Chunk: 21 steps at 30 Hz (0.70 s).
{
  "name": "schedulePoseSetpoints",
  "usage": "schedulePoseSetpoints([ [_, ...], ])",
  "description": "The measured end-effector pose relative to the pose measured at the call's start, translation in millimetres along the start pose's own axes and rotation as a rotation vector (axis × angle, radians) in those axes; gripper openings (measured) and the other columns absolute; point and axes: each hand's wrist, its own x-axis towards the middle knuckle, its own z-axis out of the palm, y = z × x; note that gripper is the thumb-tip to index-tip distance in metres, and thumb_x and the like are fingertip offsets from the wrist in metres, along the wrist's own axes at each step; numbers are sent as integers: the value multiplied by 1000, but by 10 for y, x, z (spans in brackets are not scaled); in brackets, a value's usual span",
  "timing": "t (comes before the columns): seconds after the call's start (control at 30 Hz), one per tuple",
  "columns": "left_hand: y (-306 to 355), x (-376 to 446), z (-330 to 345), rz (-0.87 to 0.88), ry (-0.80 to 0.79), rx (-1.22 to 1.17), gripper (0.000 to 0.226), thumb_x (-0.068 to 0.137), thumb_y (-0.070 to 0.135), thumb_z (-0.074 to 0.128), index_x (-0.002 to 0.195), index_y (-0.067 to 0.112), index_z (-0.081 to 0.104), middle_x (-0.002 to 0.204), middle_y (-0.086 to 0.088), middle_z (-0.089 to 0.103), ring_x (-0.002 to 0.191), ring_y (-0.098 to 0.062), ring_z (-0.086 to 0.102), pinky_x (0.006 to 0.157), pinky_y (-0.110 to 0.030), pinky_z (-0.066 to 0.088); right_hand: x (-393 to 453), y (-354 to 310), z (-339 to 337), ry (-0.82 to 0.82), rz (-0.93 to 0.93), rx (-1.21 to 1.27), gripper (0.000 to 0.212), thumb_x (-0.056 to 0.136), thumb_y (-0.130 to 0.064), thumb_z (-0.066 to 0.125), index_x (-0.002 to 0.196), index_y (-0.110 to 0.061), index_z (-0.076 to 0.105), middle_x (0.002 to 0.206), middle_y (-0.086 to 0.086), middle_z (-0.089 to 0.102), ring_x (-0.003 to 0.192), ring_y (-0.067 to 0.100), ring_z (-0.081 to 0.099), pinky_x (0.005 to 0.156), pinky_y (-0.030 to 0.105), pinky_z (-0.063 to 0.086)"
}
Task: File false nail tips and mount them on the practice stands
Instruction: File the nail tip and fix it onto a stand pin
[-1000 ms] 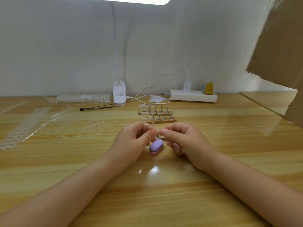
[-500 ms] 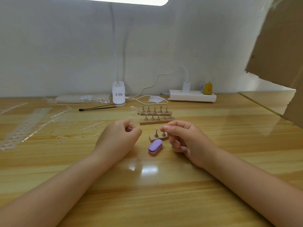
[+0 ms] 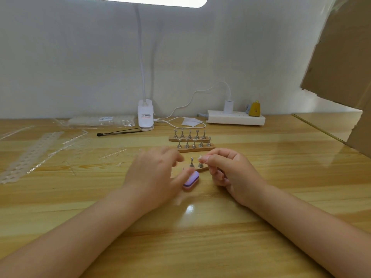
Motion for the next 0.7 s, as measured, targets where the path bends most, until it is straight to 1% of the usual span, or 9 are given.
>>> schedulePoseSetpoints([
  [0.03, 54, -17, 44, 39, -57, -73, 48, 85, 63, 41, 113, 30, 61, 103, 13, 58, 97, -11, 52, 84, -30, 40, -2, 6, 3, 5, -9, -1, 15, 81, -8, 70, 68, -14, 71, 53, 1, 47, 42, 8, 34, 37, 17, 28],
  [0.1, 106, -49, 129, 114, -118, -100, 42, 88, 56, 48, 118, 29, 61, 106, 9, 57, 102, -13, 50, 86, -30, 42, -2, 14, 5, 11, -28, -6, 12, 79, -12, 72, 68, -16, 73, 53, 0, 48, 42, 8, 35, 37, 16, 28],
  [0.2, 59, -63, 149, 188, -12, -169, 20, 91, 32, 60, 108, 23, 67, 97, 4, 61, 95, -17, 52, 83, -33, 44, 6, 31, -6, 40, -61, 8, 9, 81, -10, 71, 74, -14, 73, 55, 1, 47, 43, 8, 35, 38, 17, 28],
  [0.27, 25, -61, 152, 191, 45, -191, 22, 87, 19, 61, 109, 19, 67, 98, 3, 63, 95, -19, 54, 84, -29, 44, 13, 41, -3, 59, -69, 26, 9, 82, -7, 70, 74, -12, 72, 55, 1, 46, 43, 8, 34, 38, 17, 27],
  [0.37, 21, -69, 166, 147, 96, -152, 39, 84, 15, 62, 122, 12, 60, 104, -1, 61, 97, -20, 56, 84, -22, 39, 3, 29, 8, 62, -58, 37, 6, 81, -6, 69, 76, -8, 71, 53, 1, 46, 43, 8, 33, 38, 17, 26],
  [0.47, 39, -53, 96, 163, 240, -218, 28, 82, 7, 67, 109, 6, 64, 91, 0, 54, 81, -19, 56, 75, -31, 50, 0, 18, 9, 44, -19, 65, 3, 83, -6, 67, 81, -5, 68, 53, 1, 45, 42, 8, 32, 37, 17, 27],
  [0.57, 74, -48, 31, 335, 332, -295, 21, 83, 7, 64, 103, 3, 65, 91, -3, 58, 79, -17, 58, 76, -28, 52, -6, 33, 37, -35, 26, 113, 8, 86, -4, 62, 78, -6, 64, 51, -2, 44, 41, 7, 32, 35, 17, 26],
  [0.63, 104, -53, 19, 457, 351, -224, 19, 86, 11, 61, 101, 2, 68, 92, -7, 62, 81, -19, 60, 80, -23, 48, -21, 28, 60, -121, 61, 121, 10, 88, -2, 56, 80, -6, 60, 51, -4, 41, 41, 6, 30, 36, 16, 26],
  [0.7, 92, -49, 18, 497, 347, -139, 16, 87, 10, 61, 95, 2, 71, 88, -9, 63, 79, -23, 62, 78, -27, 49, -23, 3, 54, -184, 90, 126, 10, 86, -4, 55, 77, -8, 59, 52, -5, 38, 42, 5, 29, 36, 15, 24],
])
